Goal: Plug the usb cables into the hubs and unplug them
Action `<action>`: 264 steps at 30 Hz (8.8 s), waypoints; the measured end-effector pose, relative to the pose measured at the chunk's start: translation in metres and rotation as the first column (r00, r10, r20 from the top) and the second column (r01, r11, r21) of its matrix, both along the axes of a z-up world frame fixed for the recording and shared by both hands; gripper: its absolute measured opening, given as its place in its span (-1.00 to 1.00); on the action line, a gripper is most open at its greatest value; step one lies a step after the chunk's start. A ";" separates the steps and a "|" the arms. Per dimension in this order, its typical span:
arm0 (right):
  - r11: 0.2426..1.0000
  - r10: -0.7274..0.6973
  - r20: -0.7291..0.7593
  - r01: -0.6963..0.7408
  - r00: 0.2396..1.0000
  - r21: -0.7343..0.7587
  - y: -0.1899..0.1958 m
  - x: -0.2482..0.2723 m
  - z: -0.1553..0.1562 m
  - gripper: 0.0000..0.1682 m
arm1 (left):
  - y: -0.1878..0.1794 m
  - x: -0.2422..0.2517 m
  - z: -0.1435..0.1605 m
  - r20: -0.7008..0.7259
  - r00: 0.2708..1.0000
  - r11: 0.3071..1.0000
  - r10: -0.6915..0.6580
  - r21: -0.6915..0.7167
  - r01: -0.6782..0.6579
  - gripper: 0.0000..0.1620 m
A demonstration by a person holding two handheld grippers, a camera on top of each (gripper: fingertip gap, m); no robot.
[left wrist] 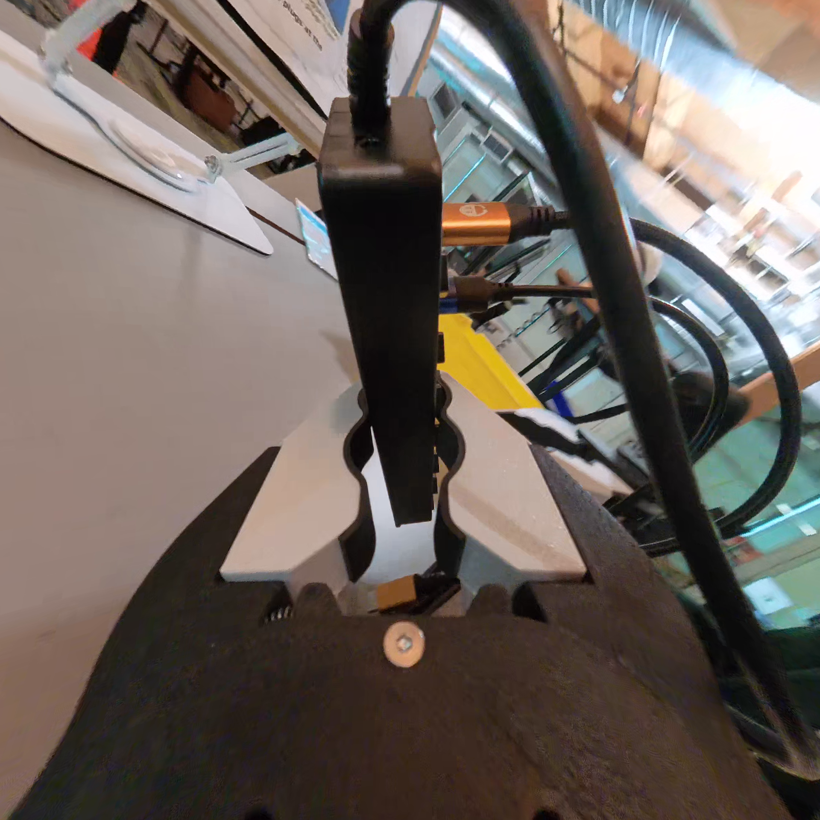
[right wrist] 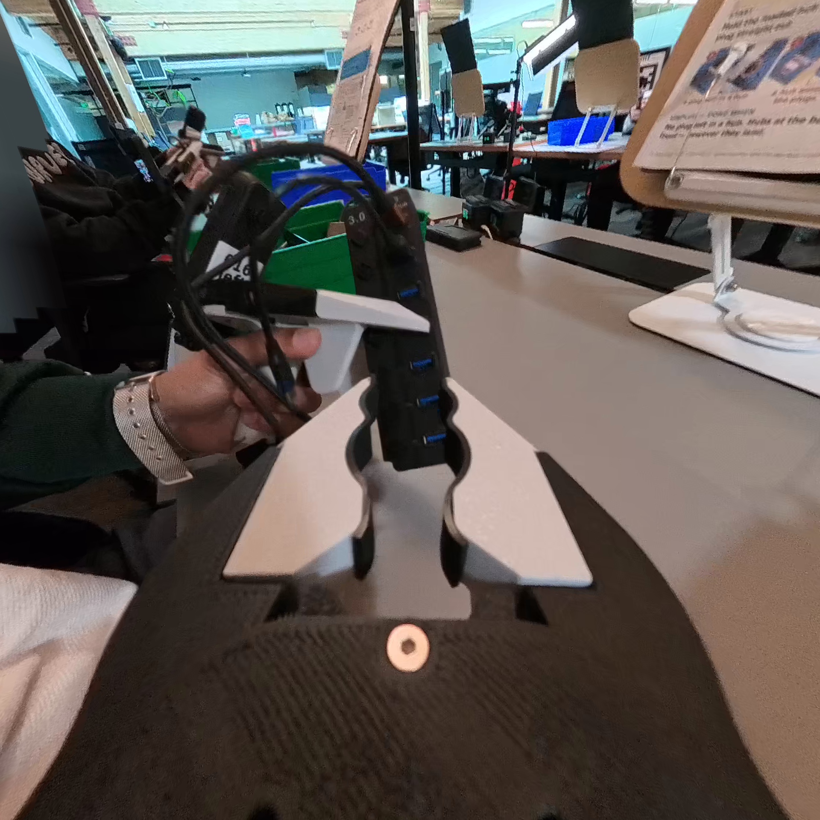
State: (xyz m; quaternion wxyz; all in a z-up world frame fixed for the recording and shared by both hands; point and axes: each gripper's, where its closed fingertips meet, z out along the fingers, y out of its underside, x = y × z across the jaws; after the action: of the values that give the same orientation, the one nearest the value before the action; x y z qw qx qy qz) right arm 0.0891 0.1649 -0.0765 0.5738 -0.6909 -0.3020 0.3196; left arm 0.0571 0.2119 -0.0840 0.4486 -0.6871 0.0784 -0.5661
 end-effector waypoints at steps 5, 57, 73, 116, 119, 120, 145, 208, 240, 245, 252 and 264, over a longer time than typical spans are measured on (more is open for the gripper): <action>0.996 0.018 0.055 -0.013 0.998 -0.088 0.005 -0.005 -0.023 -0.41 | -0.004 0.003 0.006 0.092 0.994 0.998 -0.053 -0.023 0.055 -0.73; 0.839 0.054 -0.708 -0.416 0.705 -0.350 0.004 0.018 0.018 -0.73 | -0.027 0.017 0.030 0.266 0.937 0.974 -0.227 0.044 0.223 -0.63; 0.888 -0.008 -0.767 -0.347 0.642 -0.300 0.016 0.047 0.030 -0.72 | -0.024 0.011 0.031 0.273 0.940 0.979 -0.202 0.048 0.197 -0.69; 0.851 0.203 -0.448 -0.383 0.871 -0.360 -0.010 -0.004 -0.006 -0.67 | -0.022 0.005 0.035 0.337 0.917 0.976 -0.214 0.027 0.218 -0.76; 0.824 0.190 -0.501 -0.415 0.844 -0.386 -0.011 -0.003 -0.004 -0.69 | -0.022 0.006 0.035 0.347 0.912 0.974 -0.219 0.024 0.225 -0.74; 0.818 0.179 -0.525 -0.422 0.832 -0.391 -0.010 -0.002 -0.002 -0.70 | -0.022 0.006 0.035 0.358 0.908 0.974 -0.218 0.018 0.227 -0.72; 0.831 -0.003 -0.729 -0.404 0.685 -0.383 -0.005 -0.011 0.010 -0.74 | -0.035 0.025 0.031 0.371 0.910 0.981 -0.183 0.009 0.194 -0.74; 0.854 0.021 -0.705 -0.379 0.709 -0.356 0.002 0.010 0.017 -0.74 | -0.016 -0.003 0.038 0.380 0.918 0.994 -0.111 0.034 0.107 -0.76; 0.936 -0.014 -0.548 -0.182 0.836 -0.302 0.015 0.021 0.010 -0.68 | -0.005 -0.006 0.023 0.351 0.935 0.996 -0.048 -0.049 0.069 -0.78; 0.971 0.016 -0.328 -0.093 0.945 -0.220 0.010 0.009 0.002 -0.59 | -0.008 -0.001 0.020 0.310 0.949 0.996 -0.058 -0.043 0.075 -0.78; 0.977 0.033 -0.239 -0.081 0.970 -0.195 0.006 -0.001 -0.005 -0.48 | -0.007 -0.001 0.020 0.338 0.940 0.995 -0.052 -0.059 0.076 -0.78; 0.964 0.032 -0.238 -0.093 0.971 -0.249 0.006 -0.006 -0.014 -0.36 | -0.010 0.001 0.020 0.364 0.929 0.993 -0.066 -0.070 0.098 -0.79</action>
State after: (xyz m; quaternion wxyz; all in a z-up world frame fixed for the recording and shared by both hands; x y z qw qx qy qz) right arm 0.0829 0.1714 -0.0910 0.4998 -0.7077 -0.2105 0.4528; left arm 0.0584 0.2020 -0.0637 0.4009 -0.5864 -0.0013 -0.7038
